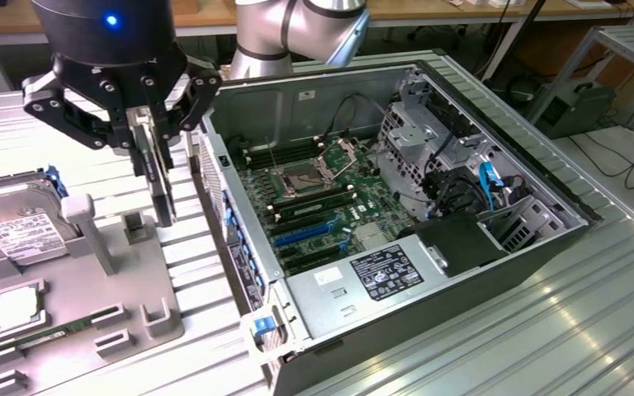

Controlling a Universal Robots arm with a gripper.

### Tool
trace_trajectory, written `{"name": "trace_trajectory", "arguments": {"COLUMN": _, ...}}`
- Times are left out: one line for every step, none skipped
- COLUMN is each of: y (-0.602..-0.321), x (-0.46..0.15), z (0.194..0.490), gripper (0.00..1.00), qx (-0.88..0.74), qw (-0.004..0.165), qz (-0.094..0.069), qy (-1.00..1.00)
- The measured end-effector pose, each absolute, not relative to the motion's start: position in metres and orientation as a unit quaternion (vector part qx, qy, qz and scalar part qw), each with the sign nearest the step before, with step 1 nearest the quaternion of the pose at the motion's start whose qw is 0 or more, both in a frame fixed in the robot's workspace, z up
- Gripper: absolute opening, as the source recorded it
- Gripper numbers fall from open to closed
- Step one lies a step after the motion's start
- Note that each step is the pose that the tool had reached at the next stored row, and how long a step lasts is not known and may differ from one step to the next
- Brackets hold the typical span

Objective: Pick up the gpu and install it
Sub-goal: 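Pick up the gpu and move the gpu toward the slot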

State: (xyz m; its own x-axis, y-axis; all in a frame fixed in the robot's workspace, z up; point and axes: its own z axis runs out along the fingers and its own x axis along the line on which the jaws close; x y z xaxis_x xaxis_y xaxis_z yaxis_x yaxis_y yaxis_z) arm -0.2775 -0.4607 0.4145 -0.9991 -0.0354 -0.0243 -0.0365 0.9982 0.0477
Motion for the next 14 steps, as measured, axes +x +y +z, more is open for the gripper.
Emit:
{"name": "trace_trajectory", "arguments": {"y": -0.461, "x": -0.277, "z": 0.415, "gripper": 0.28, "qx": -0.018, "qw": 0.012, "qz": 0.024, "qy": 0.999}}
{"name": "trace_trajectory", "arguments": {"y": -0.461, "x": -0.277, "z": 0.417, "gripper": 0.28, "qx": -0.018, "qw": 0.012, "qz": 0.024, "qy": 0.999}}
{"name": "trace_trajectory", "arguments": {"y": -0.461, "x": -0.276, "z": 0.419, "gripper": 0.28, "qx": -0.017, "qw": 0.012, "qz": 0.024, "qy": 0.999}}
{"name": "trace_trajectory", "arguments": {"y": -0.461, "x": -0.276, "z": 0.422, "gripper": 0.28, "qx": -0.017, "qw": 0.012, "qz": 0.024, "qy": 0.999}}
{"name": "trace_trajectory", "arguments": {"y": -0.461, "x": -0.276, "z": 0.423, "gripper": 0.28, "qx": -0.017, "qw": 0.012, "qz": 0.024, "qy": 0.999}}
{"name": "trace_trajectory", "arguments": {"y": -0.461, "x": -0.275, "z": 0.423, "gripper": 0.28, "qx": -0.017, "qw": 0.012, "qz": 0.024, "qy": 0.999}}
{"name": "trace_trajectory", "arguments": {"y": -0.461, "x": -0.273, "z": 0.423, "gripper": 0.28, "qx": -0.017, "qw": 0.012, "qz": 0.024, "qy": 1.000}}
{"name": "trace_trajectory", "arguments": {"y": -0.461, "x": -0.272, "z": 0.424, "gripper": 0.28, "qx": -0.016, "qw": 0.012, "qz": 0.024, "qy": 1.000}}
{"name": "trace_trajectory", "arguments": {"y": -0.461, "x": -0.269, "z": 0.423, "gripper": 0.28, "qx": -0.016, "qw": 0.012, "qz": 0.024, "qy": 1.000}}
{"name": "trace_trajectory", "arguments": {"y": -0.461, "x": -0.267, "z": 0.423, "gripper": 0.28, "qx": -0.016, "qw": 0.012, "qz": 0.024, "qy": 1.000}}
{"name": "trace_trajectory", "arguments": {"y": -0.461, "x": -0.264, "z": 0.423, "gripper": 0.28, "qx": -0.016, "qw": 0.012, "qz": 0.024, "qy": 1.000}}
{"name": "trace_trajectory", "arguments": {"y": -0.461, "x": -0.261, "z": 0.424, "gripper": 0.28, "qx": -0.016, "qw": 0.012, "qz": 0.024, "qy": 1.000}}
{"name": "trace_trajectory", "arguments": {"y": -0.461, "x": -0.258, "z": 0.423, "gripper": 0.28, "qx": -0.016, "qw": 0.012, "qz": 0.024, "qy": 1.000}}
{"name": "trace_trajectory", "arguments": {"y": -0.461, "x": -0.256, "z": 0.423, "gripper": 0.28, "qx": -0.015, "qw": 0.012, "qz": 0.024, "qy": 1.000}}
